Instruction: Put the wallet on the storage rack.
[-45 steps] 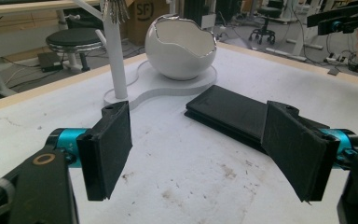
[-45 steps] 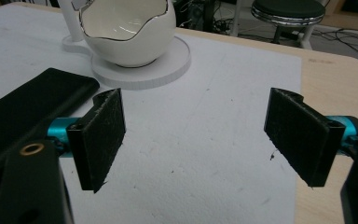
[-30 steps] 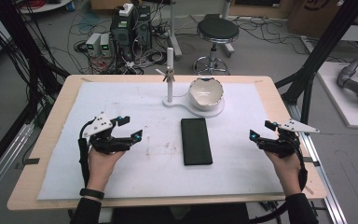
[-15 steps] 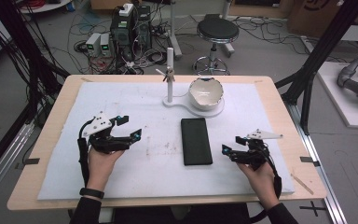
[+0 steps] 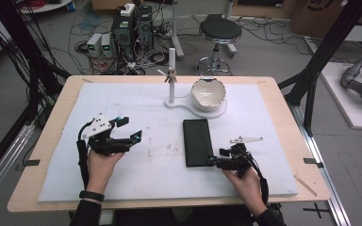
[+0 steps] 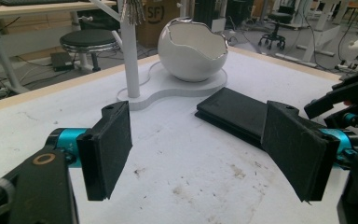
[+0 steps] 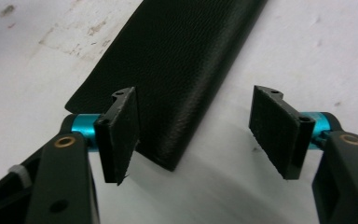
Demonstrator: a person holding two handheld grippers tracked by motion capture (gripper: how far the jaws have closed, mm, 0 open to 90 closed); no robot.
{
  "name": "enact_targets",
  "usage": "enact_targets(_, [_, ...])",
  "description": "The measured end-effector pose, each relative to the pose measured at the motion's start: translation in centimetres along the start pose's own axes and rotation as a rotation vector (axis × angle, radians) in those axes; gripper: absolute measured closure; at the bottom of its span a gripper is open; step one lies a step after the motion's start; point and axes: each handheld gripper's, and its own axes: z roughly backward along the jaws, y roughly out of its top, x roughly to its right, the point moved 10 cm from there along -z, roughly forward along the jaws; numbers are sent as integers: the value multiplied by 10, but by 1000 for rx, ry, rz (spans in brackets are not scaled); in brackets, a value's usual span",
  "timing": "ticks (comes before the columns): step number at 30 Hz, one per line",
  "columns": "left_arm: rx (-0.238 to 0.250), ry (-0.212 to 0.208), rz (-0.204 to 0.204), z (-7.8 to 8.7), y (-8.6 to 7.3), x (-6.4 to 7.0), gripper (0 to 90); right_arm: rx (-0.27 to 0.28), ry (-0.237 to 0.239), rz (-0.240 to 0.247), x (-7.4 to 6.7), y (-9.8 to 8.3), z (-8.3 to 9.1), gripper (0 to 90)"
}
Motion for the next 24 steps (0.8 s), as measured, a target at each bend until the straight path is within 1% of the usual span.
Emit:
enact_targets(2, [0,1,-3,1,0,-1,245,-8,11,-24,-3,-2,-3,383])
enact_targets(5, [0,0,-1,1,0,-1,245,-7,14,-43,-4,-1,-4,398])
enact_targets(6, [0,2,3,1,-1,0,245,-5,15,-44,-4,-1,-4,400])
enact_targets(9, [-3,-1,1,1,-2,-1,244,-6,19,-52,-4,-1,-3,411])
enact_targets(11, [-6,-1,1,0,-2,-1,245,-9,35,-62,-5,-1,-3,453])
enact_targets(12, [-5,-1,5,-1,-2,0,245,-12,42,-62,-6,-2,-4,456])
enact_targets(13, [-8,-1,-2,-1,-3,-1,245,-13,43,-60,-7,-2,-4,462])
enact_targets(16, [-10,-3,-4,-2,-2,1,245,-8,47,-54,-8,-2,-5,471])
enact_targets(17, [-8,-3,-7,-2,-2,1,245,-9,52,-59,-8,-3,-5,483])
enact_targets(18, [-9,-3,-6,-2,-2,1,245,-14,63,-69,-9,-3,-5,519])
enact_targets(19, [-10,-3,-7,-2,-2,2,245,-15,69,-73,-9,-3,-5,521])
enact_targets(20, [-13,-5,-13,-3,-2,1,245,-14,65,-76,-9,-3,-5,530])
enact_targets(21, [-9,-7,-8,-4,-2,2,245,-14,63,-77,-9,-3,-5,540])
enact_targets(22, [-11,-6,-8,-4,-2,1,245,-13,66,-81,-9,-3,-5,557])
enact_targets(24, [-14,-9,-4,-6,-3,1,245,-14,75,-112,-8,-4,-5,583])
